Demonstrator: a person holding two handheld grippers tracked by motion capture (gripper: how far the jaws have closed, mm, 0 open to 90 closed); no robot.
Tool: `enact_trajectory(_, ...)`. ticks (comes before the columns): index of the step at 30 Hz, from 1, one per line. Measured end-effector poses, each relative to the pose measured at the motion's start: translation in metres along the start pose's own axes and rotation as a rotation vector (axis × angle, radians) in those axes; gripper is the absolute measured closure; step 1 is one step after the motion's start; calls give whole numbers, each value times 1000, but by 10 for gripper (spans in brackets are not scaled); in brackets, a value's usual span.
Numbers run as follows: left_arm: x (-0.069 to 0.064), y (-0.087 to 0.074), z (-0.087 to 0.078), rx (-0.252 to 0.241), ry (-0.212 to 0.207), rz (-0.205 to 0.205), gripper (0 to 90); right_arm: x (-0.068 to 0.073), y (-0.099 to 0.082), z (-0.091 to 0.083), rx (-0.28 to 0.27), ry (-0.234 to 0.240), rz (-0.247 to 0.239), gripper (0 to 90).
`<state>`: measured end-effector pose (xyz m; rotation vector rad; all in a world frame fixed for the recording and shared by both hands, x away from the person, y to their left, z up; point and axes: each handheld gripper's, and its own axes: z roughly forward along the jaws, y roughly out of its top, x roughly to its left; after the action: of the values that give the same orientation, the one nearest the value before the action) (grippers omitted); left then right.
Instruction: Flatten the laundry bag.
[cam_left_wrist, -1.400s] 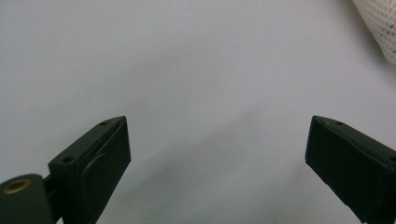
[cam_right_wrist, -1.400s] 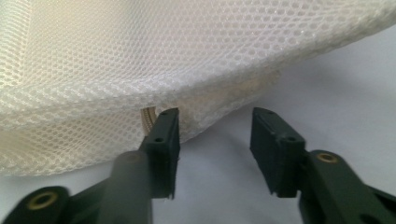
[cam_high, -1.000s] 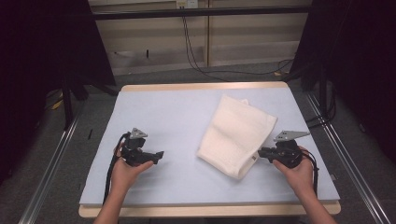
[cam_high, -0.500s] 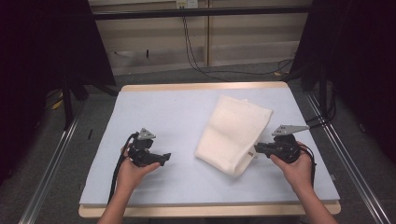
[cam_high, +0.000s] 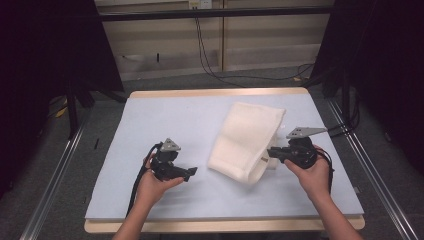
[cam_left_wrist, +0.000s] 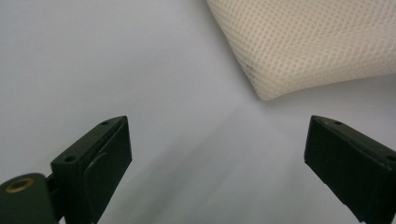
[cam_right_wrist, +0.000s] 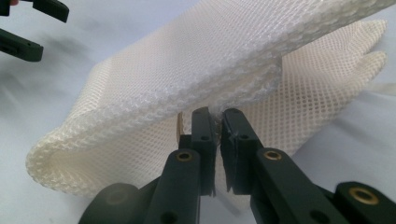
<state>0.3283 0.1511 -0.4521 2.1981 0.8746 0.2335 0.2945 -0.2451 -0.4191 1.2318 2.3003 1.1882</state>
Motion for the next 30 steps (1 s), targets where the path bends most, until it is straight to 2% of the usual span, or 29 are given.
enact_trajectory(3, -3, 1, 2, -7, -4, 0, 72, 1, 3, 1, 0, -4, -3, 836)
enact_trajectory(10, -11, 4, 8, -5, -36, 32, 66, 4, 9, 5, -12, 3, 5, 836)
enact_trajectory(11, -14, 5, 9, -5, -29, 31, 65, 4, 10, 5, -13, 4, 9, 836)
enact_trajectory(12, -16, 7, 10, 0, -25, 45, 64, 4, 11, 6, -11, 6, 11, 836)
enact_trajectory(13, -18, 8, 12, -17, -34, 46, 64, 5, 12, 7, -11, 6, 12, 836)
enact_trajectory(15, -20, 9, 12, -6, -27, 57, 64, 5, 12, 7, -11, 7, 15, 836)
enact_trajectory(16, -23, 11, 15, -9, -45, 69, 64, 5, 13, 7, -13, 5, 14, 836)
enact_trajectory(18, -27, 13, 17, -2, -53, 80, 64, 6, 14, 8, -16, 4, 18, 836)
enact_trajectory(28, -41, 21, 25, -19, -85, 105, 67, 8, 18, 10, -29, 20, 27, 836)
enact_trajectory(30, -43, 23, 27, -18, -77, 112, 68, 10, 20, 11, -29, 21, 28, 836)
